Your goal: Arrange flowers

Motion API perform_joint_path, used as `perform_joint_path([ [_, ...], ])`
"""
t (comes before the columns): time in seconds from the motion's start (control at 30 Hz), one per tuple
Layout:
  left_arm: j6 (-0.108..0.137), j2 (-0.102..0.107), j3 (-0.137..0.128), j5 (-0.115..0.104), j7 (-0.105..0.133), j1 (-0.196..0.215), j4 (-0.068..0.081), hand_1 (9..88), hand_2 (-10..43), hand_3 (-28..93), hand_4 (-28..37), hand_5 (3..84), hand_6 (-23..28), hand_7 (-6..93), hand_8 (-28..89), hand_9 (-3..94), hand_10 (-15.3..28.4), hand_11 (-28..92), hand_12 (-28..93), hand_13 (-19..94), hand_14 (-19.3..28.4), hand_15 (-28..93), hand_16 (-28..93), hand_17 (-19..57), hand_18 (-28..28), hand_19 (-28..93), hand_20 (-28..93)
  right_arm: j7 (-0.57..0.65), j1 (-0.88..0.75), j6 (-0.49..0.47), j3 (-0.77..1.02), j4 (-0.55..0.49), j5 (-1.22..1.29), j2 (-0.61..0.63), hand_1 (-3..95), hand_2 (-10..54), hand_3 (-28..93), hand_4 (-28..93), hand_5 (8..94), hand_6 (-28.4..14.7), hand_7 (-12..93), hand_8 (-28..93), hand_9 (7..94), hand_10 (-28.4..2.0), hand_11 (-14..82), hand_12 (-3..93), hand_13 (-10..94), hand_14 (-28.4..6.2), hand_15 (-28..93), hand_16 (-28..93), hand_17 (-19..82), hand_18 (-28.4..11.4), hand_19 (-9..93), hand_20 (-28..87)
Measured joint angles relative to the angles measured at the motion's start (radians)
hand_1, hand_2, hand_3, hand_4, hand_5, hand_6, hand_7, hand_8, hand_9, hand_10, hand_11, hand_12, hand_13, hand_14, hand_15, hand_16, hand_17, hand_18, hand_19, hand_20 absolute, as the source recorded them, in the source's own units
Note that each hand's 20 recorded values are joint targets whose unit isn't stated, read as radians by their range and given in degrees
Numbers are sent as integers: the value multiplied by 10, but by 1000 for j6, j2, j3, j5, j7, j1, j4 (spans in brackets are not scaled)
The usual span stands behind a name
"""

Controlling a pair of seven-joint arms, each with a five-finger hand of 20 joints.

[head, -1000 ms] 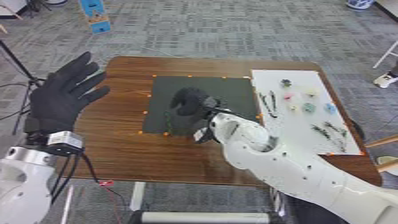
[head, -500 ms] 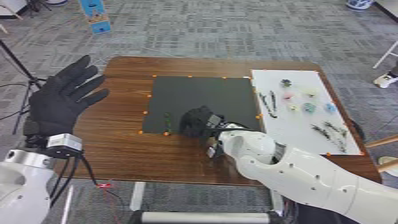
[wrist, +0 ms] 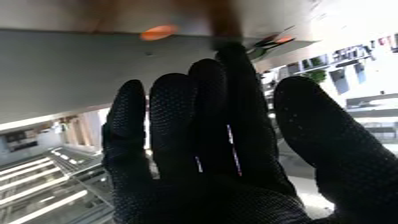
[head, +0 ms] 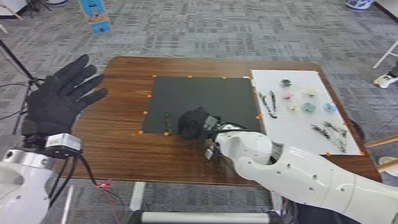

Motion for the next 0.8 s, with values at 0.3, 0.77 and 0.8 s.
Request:
perform_joint_path([
  [0.3,0,0,5,0,0,-6,1,218,-95,696,-283,281,25,160,-88,251,111,164,153,214,141,168,28,-75,265,448,-1,7,12,-13,-16,2,3,-27,211,110,932,-109,617,-8,200,-121,476,-151,515,552,432,-160,802,366,153,-224,707,519],
  [0.77,1,1,10,0,1,-13,2,218,-95,695,-283,282,26,159,-87,250,110,164,153,214,141,167,28,-75,266,448,-1,29,19,-18,-14,31,23,-69,204,114,932,-110,616,-12,198,-120,478,-150,523,540,435,-161,802,361,155,-224,709,519],
  [0.8,1,1,10,0,1,-13,2,218,-95,695,-283,282,26,159,-87,250,110,163,153,214,141,168,28,-75,266,448,-1,30,19,-19,-14,31,23,-69,203,114,932,-112,616,-13,199,-119,478,-150,523,541,435,-161,802,361,155,-224,709,519],
])
